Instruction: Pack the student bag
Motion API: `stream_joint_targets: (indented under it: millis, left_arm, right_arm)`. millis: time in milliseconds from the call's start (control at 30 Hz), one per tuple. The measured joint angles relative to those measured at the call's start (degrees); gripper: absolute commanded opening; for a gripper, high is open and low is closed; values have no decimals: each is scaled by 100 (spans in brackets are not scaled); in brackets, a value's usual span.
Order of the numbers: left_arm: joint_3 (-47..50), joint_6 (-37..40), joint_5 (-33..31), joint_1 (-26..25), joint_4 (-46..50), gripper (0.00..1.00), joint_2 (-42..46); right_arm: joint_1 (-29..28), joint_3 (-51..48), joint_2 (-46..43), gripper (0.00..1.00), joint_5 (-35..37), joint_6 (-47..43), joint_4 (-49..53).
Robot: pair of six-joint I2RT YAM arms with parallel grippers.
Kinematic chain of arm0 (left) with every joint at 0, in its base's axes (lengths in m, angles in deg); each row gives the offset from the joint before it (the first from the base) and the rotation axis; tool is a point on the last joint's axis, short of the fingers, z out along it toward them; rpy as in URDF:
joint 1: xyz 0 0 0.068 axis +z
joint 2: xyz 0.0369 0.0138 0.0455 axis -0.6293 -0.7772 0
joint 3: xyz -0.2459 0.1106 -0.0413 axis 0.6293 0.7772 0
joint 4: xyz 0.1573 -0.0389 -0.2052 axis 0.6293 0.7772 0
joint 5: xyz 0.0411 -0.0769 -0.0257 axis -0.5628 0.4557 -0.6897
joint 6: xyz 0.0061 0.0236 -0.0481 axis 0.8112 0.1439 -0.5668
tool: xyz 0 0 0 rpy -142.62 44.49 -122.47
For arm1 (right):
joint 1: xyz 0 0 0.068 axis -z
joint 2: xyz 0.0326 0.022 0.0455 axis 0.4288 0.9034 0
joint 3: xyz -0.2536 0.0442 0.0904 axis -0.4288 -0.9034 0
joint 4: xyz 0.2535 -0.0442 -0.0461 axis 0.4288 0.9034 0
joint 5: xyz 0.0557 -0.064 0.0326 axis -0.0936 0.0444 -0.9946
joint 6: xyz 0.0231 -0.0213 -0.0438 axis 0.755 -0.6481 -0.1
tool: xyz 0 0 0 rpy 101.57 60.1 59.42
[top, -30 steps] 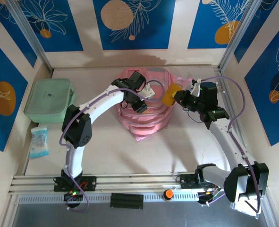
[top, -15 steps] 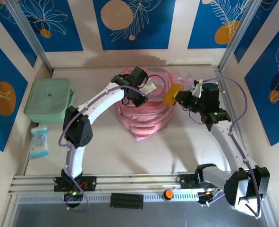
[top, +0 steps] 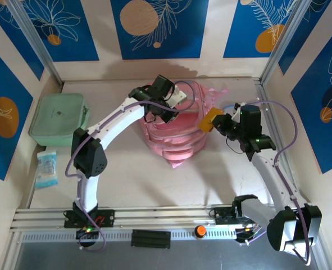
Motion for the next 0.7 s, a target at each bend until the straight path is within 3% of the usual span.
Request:
stream_joint_targets:
  millis: [200, 367, 700]
  left_arm:
    - [85, -535, 262, 17, -400, 0, 293]
    - [92, -931, 485, 15, -608, 0, 306]
    - [92, -1394, 686, 17, -763, 0, 304]
  right_arm:
    - [-24, -240, 0, 5, -437, 697, -149]
    - [-446, -262, 151, 5, -514, 1259, -564]
    - [-1010, 227, 1628, 5, -48, 2271, -1174]
